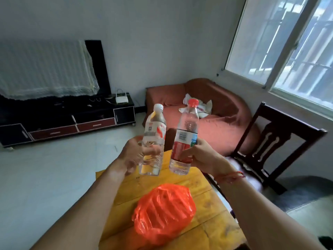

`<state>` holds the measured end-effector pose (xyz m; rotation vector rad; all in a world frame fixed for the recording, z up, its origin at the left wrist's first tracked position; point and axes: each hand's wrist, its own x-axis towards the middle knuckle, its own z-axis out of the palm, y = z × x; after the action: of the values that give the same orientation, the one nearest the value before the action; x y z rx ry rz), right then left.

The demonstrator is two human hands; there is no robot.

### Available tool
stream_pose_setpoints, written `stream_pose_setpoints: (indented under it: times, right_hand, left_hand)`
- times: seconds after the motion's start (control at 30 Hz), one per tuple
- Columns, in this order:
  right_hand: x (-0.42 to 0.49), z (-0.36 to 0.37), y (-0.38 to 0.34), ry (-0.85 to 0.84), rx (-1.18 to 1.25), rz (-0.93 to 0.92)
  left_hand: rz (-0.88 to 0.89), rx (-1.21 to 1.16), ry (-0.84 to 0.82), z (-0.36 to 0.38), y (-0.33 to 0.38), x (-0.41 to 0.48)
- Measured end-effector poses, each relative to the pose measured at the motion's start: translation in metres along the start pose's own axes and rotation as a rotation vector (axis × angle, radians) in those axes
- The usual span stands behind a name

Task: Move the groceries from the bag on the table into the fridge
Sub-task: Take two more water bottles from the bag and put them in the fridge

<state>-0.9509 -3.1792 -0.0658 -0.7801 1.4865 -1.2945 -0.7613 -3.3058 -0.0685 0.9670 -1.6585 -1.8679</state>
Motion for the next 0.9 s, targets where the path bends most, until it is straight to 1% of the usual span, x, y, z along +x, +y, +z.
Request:
stream_pose_setpoints:
  times: [0.2, 0.3, 0.4, 0.63, 0.73, 0.9]
  right_hand:
    - [-0.025, 0.010, -0.059, 0.123, -0.113, -0.203]
    - [-0.037, 0.012, -0.081, 0.159, -0.125, -0.310]
    - [-0.046, 0.014, -0.099, 0.181, -0.162, -0.381]
    - [-0.058, 0.020, -0.119, 0.194, -0.251, -0.459]
    - [-0.056, 0.023, -0.122, 0.192, -0.260, -0.472]
    - [-0.055, 0.031, -0.130, 0.184, -0.270, -0.495]
  left_hand:
    - [0.231, 0.052, -0.062, 0.002, 0.059, -0.015]
    - [0.303, 0.048, -0.081, 0.003, 0.084, -0.025]
    - [0.346, 0.075, -0.066, 0.001, 0.102, -0.035]
    - [0.448, 0.063, 0.058, -0.005, 0.118, -0.053]
    - [0.473, 0.047, 0.078, -0.009, 0.123, -0.058]
    - [0.517, 0.133, 0.099, -0.017, 0.127, -0.064]
